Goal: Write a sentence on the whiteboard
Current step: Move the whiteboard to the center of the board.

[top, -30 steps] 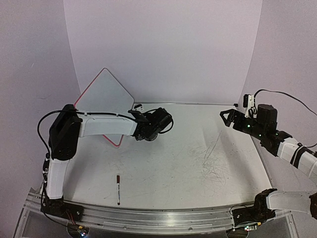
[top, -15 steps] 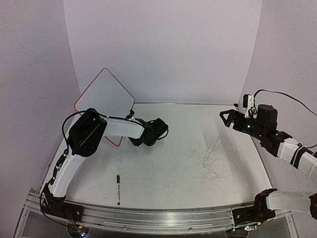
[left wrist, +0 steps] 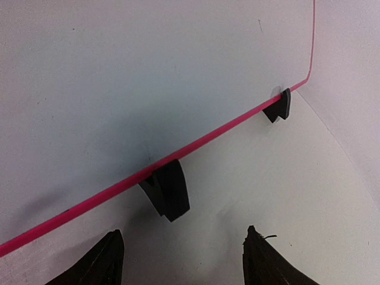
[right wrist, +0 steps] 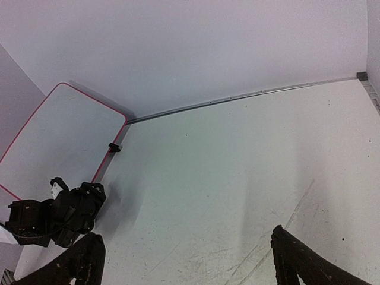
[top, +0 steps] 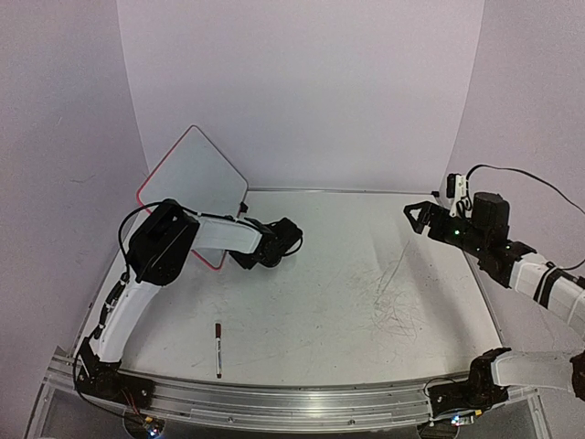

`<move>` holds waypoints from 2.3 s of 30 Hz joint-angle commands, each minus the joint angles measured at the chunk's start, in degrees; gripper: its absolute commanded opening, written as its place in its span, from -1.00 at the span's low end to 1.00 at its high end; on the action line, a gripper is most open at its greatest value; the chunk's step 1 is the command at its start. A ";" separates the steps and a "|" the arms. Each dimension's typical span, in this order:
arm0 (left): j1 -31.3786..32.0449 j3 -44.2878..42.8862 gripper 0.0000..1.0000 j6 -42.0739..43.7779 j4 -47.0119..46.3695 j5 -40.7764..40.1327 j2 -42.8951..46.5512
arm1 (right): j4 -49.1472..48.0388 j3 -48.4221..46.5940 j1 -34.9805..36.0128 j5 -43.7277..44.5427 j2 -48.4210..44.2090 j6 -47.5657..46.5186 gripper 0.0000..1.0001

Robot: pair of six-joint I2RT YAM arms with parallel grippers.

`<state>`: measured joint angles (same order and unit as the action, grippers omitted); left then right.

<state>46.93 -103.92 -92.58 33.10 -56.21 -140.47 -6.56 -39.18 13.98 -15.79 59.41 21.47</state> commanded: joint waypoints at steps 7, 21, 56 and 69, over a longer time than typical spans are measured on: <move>-2.21 -1.05 0.21 -1.71 1.47 -2.81 -0.33 | -3.00 0.65 0.35 0.03 0.89 -0.27 0.97; -2.22 1.44 -0.39 1.76 1.19 -4.61 0.99 | -3.22 1.54 0.31 0.00 0.61 0.08 0.97; 4.88 23.15 0.01 20.32 -6.21 3.00 17.24 | -1.83 2.51 3.26 0.53 1.01 -0.38 0.96; -0.32 3.85 0.38 14.33 -6.02 2.50 2.33 | -4.89 2.66 5.09 2.02 2.36 -0.21 0.97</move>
<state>47.55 -94.84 -75.51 26.90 -52.56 -134.69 -8.11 -35.40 18.76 -15.06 61.37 21.89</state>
